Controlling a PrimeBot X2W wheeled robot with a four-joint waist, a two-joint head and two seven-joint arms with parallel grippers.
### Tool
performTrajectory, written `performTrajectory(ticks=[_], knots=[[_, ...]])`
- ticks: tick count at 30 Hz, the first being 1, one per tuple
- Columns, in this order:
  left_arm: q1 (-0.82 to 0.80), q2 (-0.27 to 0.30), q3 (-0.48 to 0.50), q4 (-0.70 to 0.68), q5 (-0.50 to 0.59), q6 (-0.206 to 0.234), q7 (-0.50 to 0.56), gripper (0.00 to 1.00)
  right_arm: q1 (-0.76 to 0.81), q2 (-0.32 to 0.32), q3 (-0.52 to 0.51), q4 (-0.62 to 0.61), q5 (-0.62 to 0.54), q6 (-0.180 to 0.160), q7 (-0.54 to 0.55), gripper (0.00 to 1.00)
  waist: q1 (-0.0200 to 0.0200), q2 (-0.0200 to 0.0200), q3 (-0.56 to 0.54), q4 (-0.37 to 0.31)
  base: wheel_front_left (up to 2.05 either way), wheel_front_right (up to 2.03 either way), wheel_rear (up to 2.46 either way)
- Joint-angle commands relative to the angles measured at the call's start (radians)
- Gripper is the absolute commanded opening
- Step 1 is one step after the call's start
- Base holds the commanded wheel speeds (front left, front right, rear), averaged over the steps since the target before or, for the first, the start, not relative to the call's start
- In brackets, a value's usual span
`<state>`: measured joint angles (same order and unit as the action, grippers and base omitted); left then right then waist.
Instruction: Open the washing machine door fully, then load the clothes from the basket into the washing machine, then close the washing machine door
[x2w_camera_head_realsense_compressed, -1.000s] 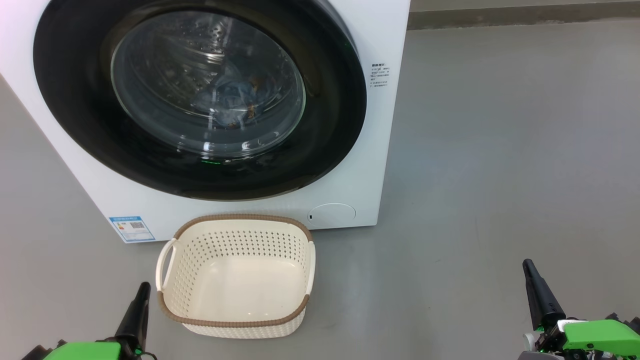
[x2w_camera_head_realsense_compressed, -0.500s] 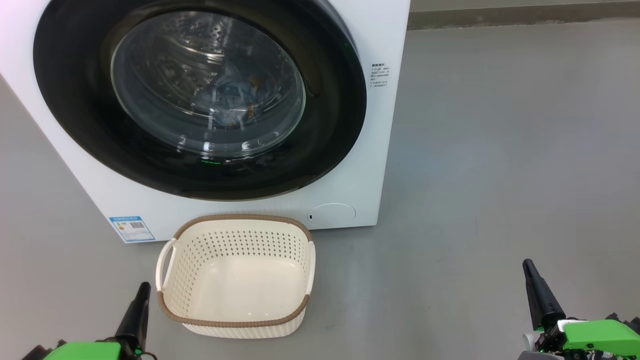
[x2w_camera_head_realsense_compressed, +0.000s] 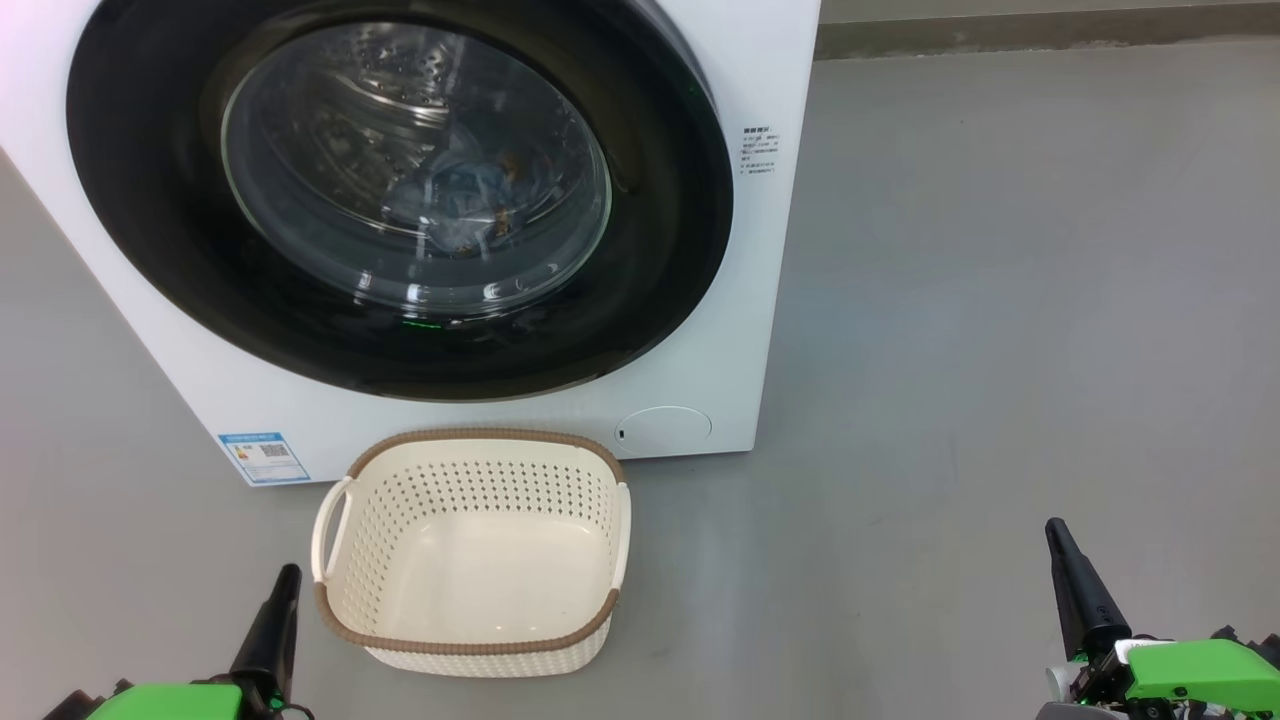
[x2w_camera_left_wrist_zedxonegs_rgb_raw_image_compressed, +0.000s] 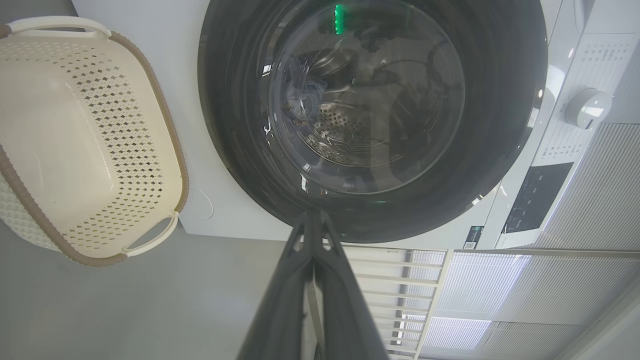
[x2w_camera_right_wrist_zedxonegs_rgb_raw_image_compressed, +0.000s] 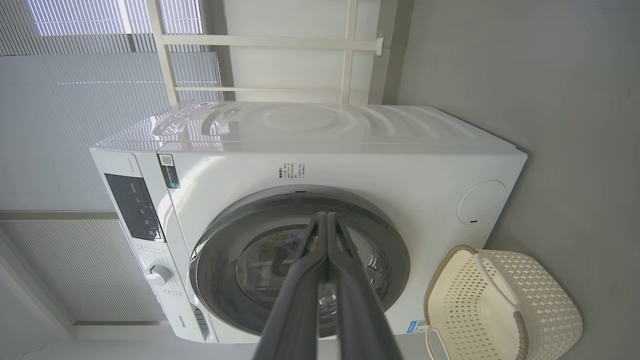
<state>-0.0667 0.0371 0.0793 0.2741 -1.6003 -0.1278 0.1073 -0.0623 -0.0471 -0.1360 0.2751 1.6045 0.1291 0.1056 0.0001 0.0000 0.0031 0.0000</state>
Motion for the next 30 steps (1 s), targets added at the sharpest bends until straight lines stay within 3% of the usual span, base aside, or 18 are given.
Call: performTrajectory(ticks=[1,30], knots=[[-0.041,0.013,0.035,-0.029,-0.008,-0.003,0.006,0.0,-0.046,-0.003,0.022,-0.03,0.003,0.002,0.008,0.0,0.0,0.0,0.0,0.0,0.0,0.0,0.0],[-0.041,0.013,0.035,-0.029,-0.008,-0.003,0.006,0.0,-0.046,-0.003,0.021,-0.03,0.003,0.002,0.008,0.0,-0.0001,0.0,0.0,0.0,0.0,0.0,0.0]])
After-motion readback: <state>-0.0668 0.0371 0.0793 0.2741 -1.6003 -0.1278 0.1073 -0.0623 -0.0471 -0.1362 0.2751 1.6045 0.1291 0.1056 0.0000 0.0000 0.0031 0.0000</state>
